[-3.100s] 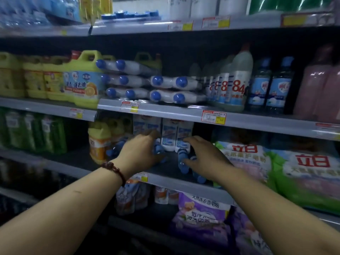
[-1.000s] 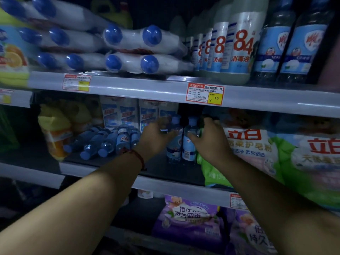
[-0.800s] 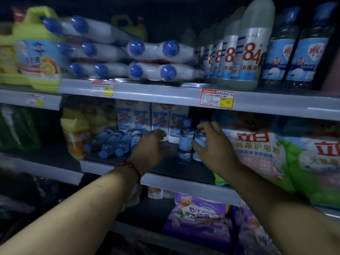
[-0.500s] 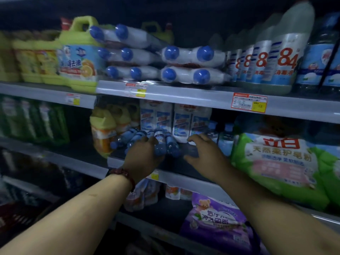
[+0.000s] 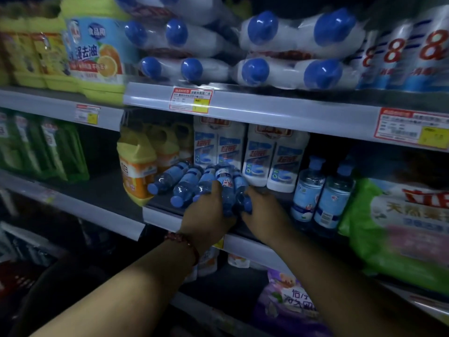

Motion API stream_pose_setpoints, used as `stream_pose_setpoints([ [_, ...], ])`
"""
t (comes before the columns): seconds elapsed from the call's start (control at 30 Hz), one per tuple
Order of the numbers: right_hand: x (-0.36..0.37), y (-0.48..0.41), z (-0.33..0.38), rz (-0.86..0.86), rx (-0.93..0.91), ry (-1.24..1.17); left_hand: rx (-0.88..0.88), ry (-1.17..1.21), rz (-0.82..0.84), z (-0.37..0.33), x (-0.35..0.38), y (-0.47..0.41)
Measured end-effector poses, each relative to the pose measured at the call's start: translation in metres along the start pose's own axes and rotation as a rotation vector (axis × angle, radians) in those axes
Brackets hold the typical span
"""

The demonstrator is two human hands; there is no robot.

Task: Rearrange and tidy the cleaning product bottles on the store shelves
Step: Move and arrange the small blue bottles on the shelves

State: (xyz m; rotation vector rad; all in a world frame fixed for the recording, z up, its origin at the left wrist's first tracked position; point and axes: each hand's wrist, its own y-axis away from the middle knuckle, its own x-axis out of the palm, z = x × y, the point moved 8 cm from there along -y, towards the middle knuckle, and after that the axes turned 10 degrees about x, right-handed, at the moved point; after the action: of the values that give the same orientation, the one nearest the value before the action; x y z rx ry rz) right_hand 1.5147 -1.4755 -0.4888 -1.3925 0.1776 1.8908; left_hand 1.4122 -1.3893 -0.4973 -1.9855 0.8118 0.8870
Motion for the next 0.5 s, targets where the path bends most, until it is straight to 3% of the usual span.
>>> stream_pose_setpoints([
  [0.23, -0.013, 0.001, -0.001, -0.080, 0.025, 0.039, 0.087, 0.046, -0.094, -0.005, -0.008, 0.005],
  [0.4, -0.075, 0.024, 0.000, -0.210, -0.017, -0.050, 0.140, 0.128, -0.270, -0.021, -0.052, 0.013],
  [0.5, -0.116, 0.041, -0.002, -0.292, -0.067, -0.082, 0.234, 0.117, -0.270, -0.047, -0.071, 0.014],
])
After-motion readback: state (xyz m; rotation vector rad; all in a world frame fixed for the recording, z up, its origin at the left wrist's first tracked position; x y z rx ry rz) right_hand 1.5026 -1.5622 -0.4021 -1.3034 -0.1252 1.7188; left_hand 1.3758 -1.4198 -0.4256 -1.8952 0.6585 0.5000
